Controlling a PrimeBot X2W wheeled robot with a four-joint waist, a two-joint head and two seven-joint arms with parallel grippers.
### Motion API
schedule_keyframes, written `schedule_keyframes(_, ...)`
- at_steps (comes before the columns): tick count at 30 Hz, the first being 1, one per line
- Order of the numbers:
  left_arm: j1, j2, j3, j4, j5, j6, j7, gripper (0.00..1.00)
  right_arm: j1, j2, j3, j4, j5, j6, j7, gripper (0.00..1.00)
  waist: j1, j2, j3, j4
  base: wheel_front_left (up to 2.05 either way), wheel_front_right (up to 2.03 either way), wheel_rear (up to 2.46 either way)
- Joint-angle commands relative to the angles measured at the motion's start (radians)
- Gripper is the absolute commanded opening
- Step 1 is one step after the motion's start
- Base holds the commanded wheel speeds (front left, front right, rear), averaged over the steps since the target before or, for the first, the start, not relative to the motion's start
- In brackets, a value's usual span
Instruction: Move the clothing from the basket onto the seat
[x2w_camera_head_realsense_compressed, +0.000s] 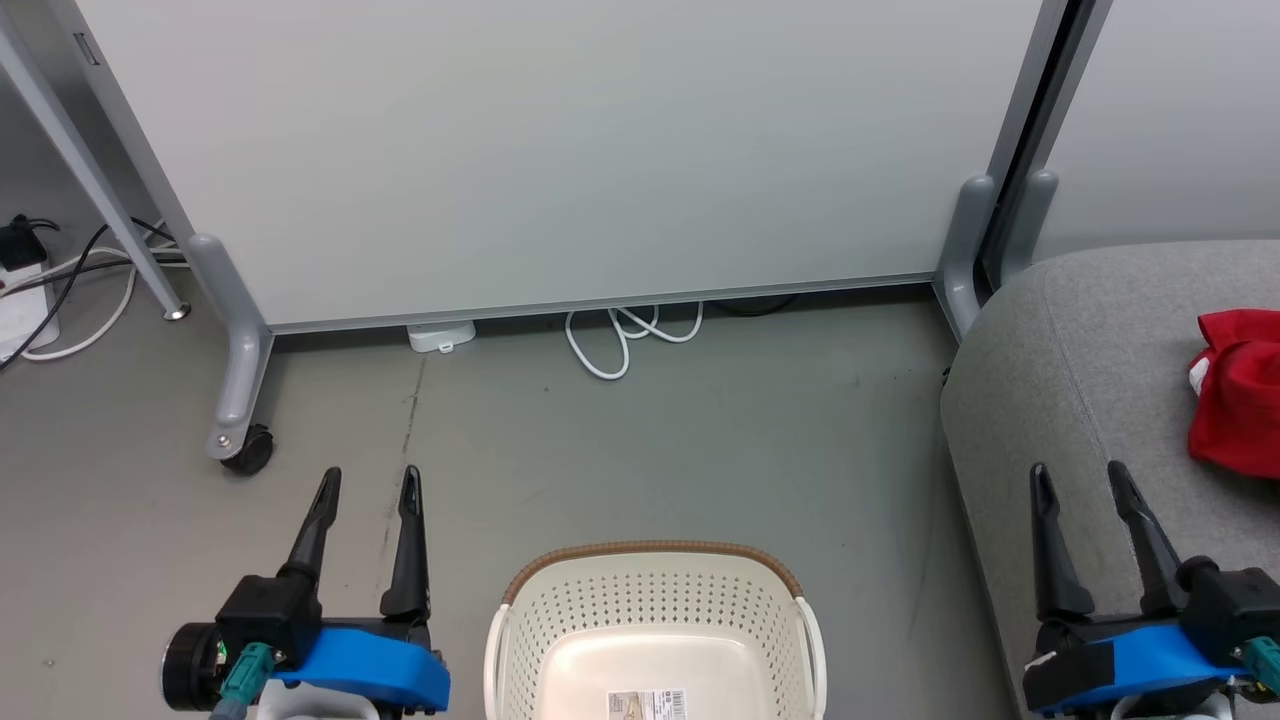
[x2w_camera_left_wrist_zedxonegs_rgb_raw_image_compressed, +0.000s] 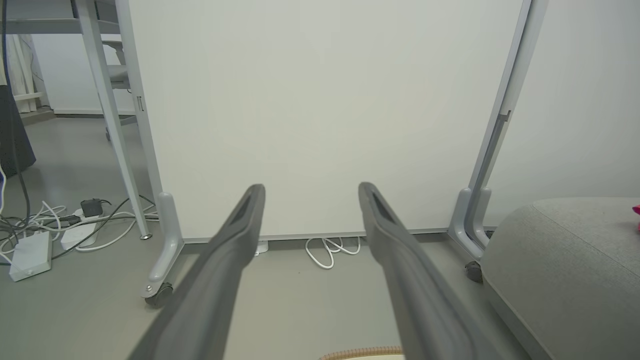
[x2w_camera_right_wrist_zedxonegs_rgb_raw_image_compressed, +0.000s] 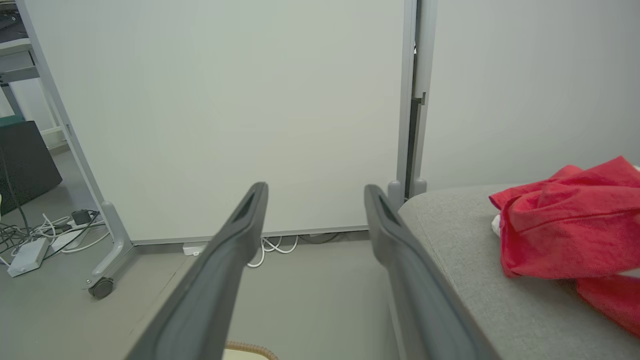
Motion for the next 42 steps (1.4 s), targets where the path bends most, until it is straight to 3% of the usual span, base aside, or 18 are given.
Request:
schedule_keyframes(1,0.001,0.0,-0.002,0.003,0.0,0.0,0.001,0.0,-0.001,0.0,0.0,0.004,0.0,0.0,0.001,0.0,0.0,-0.0001,0.0,0.0,0.0,0.0,0.0)
schedule_keyframes(7,0.028,0.0,-0.004,0.032,-0.031,0.0,0.011,0.0,0.005,0.006,-0.004,0.045,0.028,0.0,0.017,0.0,0.0,-0.0001,0.0,-0.001,0.0,0.0,0.0)
schedule_keyframes(42,-0.006,0.011,0.057,0.005,-0.635,-0.001,0.153,0.0,-0.031,0.003,0.0,0.051,0.64,0.0,0.165,0.0,0.0,-0.0001,0.001,-0.023,0.0,0.0,0.0)
